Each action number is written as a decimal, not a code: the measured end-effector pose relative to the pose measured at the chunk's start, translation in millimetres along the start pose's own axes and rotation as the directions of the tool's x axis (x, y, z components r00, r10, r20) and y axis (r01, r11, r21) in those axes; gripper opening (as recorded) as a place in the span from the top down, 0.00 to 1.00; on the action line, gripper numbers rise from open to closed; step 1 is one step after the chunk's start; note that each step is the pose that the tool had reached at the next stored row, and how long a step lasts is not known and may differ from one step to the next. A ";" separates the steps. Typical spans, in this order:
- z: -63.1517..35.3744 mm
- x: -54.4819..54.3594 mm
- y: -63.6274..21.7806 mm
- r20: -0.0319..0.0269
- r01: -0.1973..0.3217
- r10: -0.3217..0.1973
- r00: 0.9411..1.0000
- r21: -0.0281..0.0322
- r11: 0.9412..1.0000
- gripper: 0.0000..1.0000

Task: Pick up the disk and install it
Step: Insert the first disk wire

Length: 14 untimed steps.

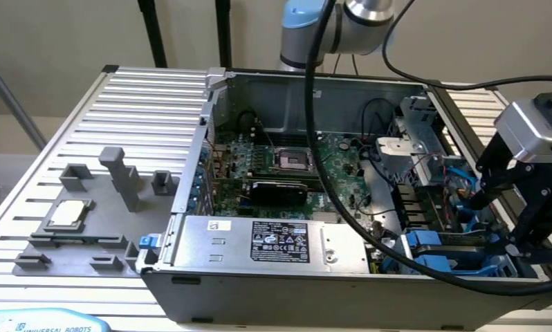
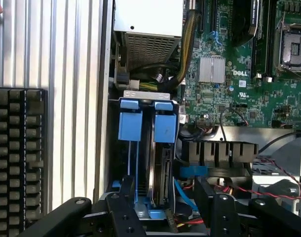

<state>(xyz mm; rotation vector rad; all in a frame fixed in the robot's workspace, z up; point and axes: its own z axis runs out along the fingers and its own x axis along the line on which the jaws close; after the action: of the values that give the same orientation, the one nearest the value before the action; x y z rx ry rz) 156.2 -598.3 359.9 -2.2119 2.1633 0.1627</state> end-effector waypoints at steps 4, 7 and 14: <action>-0.6 1.5 -8.1 0.003 0.002 -0.002 1.000 -0.003 1.000 0.40; -0.3 2.1 -12.8 0.003 0.007 -0.007 1.000 -0.005 1.000 0.40; 3.8 3.2 -17.3 0.003 0.031 -0.031 1.000 -0.010 0.999 0.61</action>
<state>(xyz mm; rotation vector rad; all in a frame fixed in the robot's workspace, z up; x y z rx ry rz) 173.4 -600.7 355.0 -2.2477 2.1300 0.1766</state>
